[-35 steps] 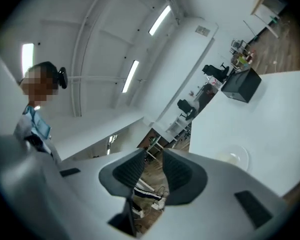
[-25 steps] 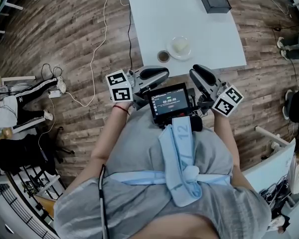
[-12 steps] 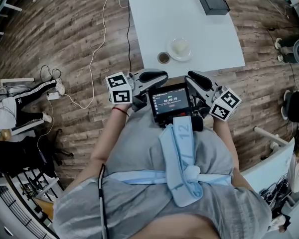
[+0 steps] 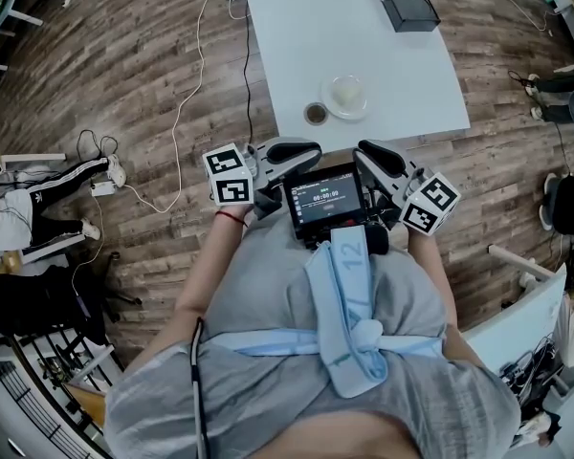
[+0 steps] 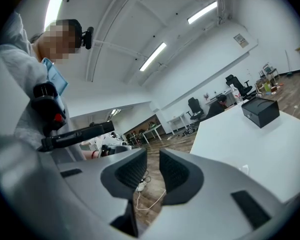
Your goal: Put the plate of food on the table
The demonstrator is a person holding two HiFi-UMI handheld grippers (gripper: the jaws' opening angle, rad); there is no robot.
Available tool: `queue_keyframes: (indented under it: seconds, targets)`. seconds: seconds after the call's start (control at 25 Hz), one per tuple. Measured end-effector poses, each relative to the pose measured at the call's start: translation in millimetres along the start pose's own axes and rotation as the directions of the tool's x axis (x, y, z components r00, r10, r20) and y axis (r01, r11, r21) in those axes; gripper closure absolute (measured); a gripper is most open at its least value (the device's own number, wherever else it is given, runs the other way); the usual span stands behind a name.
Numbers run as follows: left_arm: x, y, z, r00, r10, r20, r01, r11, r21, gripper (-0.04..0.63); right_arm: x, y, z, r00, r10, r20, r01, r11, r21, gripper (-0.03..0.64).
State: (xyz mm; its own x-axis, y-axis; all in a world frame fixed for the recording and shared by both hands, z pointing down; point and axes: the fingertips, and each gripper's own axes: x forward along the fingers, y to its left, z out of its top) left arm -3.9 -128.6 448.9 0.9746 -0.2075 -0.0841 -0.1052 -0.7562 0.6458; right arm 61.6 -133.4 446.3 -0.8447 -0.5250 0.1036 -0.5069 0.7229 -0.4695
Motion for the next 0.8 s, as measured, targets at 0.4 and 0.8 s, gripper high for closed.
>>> queue_keyframes:
  seconds: [0.4,0.8]
  targets:
    - [-0.4,3.8,0.7,1.0,0.008,0.006,-0.008,1.0,-0.005,0.575,0.3,1.5,-3.1,1.0,0.007,-0.016,-0.008,1.0,-0.027,0.575]
    - [-0.9,4.3,0.0,1.0,0.013,0.009,-0.013,1.0,-0.009,0.575,-0.2,1.3,-0.6,1.0,0.011,-0.013,-0.011,0.999,-0.031,0.575]
